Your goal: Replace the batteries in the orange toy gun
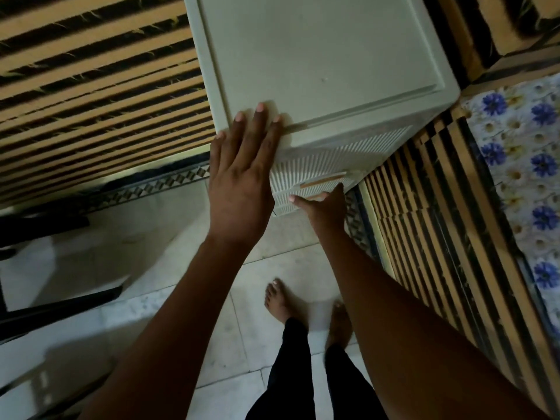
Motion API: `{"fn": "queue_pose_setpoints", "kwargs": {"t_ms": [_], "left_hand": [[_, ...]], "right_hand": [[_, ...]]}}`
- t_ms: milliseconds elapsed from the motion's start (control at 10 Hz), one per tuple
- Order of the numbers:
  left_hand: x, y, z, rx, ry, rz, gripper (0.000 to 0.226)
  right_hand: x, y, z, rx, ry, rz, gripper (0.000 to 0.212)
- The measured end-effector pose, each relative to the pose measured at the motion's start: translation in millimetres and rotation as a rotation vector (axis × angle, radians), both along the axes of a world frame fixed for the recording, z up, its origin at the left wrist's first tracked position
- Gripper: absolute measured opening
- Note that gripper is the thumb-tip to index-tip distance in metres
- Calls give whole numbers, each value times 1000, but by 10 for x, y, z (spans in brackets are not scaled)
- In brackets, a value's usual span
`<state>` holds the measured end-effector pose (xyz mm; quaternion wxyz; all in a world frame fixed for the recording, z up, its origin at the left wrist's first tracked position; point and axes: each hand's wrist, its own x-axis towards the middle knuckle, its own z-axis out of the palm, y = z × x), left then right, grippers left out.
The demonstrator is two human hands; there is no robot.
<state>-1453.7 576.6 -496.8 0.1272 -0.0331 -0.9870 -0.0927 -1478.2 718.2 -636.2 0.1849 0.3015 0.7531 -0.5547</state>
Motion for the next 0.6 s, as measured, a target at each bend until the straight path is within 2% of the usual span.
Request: {"fn": "queue_pose_setpoints", "kwargs": {"t_ms": [100, 200, 300, 400, 500, 600], "left_hand": [[-23, 9, -23, 14, 10, 5, 57], [-35, 8, -42, 11, 26, 20, 59], [-34, 4, -15, 23, 7, 14, 58], [-21, 7, 27, 36, -10, 5, 61], [-11, -6, 90, 80, -45, -16, 63], [29, -37, 286, 225, -103, -28, 60]], "right_hand": [[-189, -139, -51, -169, -29, -79, 149], [-309, -222, -94, -131, -86, -25, 162], [-278, -193, -65, -204, -101, -14, 170], [-169, -88, -69, -180, -16, 15, 145], [-29, 35, 176, -116, -17, 39, 111], [160, 118, 531, -118, 40, 20, 48]]}}
